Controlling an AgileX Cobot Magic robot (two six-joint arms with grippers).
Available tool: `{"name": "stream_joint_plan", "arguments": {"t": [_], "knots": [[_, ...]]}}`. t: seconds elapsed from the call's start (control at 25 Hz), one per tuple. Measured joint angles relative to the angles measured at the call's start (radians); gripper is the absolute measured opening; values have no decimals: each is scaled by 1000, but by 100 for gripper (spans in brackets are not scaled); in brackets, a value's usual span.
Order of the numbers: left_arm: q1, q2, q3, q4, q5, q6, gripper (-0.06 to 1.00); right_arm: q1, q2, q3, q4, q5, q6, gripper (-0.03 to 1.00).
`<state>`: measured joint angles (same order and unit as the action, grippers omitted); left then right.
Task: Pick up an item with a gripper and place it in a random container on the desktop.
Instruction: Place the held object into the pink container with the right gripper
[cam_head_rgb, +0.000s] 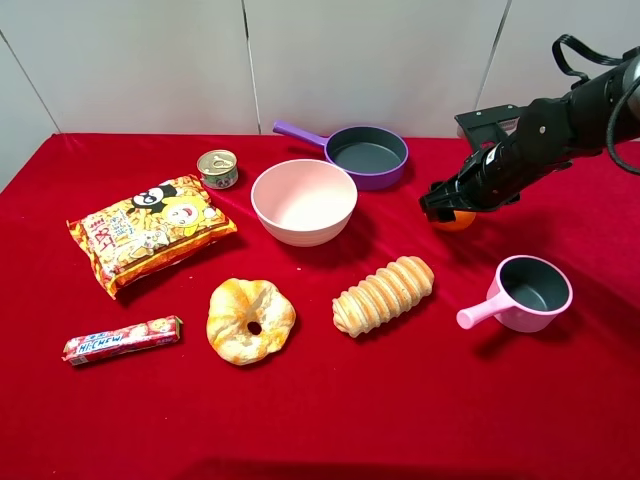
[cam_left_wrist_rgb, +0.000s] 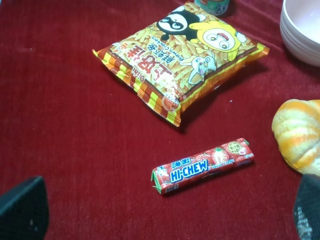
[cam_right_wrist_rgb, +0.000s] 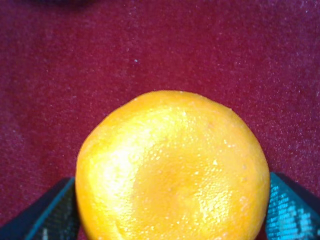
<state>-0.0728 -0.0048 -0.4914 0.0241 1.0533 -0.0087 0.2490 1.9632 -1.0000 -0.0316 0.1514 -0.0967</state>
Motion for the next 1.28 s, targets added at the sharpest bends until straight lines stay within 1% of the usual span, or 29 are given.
{"name": "stream_joint_plan", "arguments": {"t": [0.64,0.88,1.28], "knots": [[0,0,0,0,0,0,97,0,-2,0,-30,0,0,54],[0,0,0,0,0,0,97,0,-55,0,-51,27,0,54],[0,0,0,0,0,0,97,10,-134,0,-56,77,0,54]]}}
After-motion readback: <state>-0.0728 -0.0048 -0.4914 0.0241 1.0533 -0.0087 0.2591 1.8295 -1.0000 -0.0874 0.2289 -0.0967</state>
